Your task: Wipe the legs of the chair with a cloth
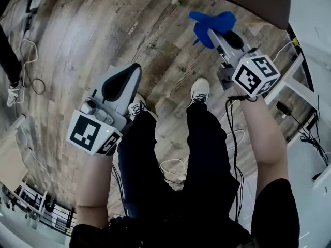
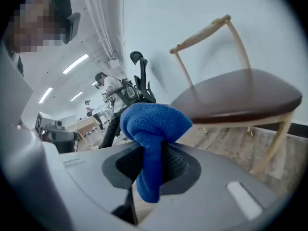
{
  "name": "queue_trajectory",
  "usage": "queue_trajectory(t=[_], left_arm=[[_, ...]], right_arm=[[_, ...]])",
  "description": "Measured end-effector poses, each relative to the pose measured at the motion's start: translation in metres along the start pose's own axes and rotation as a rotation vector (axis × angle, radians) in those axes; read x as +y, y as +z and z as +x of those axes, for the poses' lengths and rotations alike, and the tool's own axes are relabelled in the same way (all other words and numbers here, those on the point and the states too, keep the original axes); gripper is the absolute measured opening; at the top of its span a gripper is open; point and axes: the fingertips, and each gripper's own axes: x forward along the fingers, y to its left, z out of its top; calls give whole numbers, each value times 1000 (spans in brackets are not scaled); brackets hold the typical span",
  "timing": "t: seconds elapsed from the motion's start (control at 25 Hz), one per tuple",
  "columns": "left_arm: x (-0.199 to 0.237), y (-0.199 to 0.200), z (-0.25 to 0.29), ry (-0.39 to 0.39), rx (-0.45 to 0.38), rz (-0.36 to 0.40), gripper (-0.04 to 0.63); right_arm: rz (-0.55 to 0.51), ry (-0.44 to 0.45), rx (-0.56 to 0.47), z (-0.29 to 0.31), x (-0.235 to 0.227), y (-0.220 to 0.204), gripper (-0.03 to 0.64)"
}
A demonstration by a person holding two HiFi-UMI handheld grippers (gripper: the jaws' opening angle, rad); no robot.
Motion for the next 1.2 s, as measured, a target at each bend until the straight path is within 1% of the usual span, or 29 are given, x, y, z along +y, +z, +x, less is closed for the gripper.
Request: queue_trajectory(t=[0.12,0.24,0.4,0.52,0.68,0.8,0.92,1.04,1.2], left_arm=[[-45,32,-39,5,34,-27,5],[-90,76,-70,4,37,-59,5],[-155,140,-103,-10,34,-111,5],[-200,187,-121,-19,6,-104,5],[-257,257,-138,-11,-37,-85,5],[-299,300,-146,-7,-91,-78,5],[-334,316,-155,-2,-136,-113,5],[-357,316,-169,-27,-150,-134,5],[-357,324,-188,-59,-152,-135,5]], right_arm=[[31,-3,-30,-62,50,48,86],[58,3,-61,-114,96,100,86],[81,36,-67,-180,158,165,86],[61,99,-85,-226,206,209,86],[29,197,-82,-285,266,268,86],[-2,236,-113,-329,291,306,86],[21,242,-159,-370,300,327,86],[40,231,-184,-398,313,325,86],[68,198,-184,-410,330,321,86]])
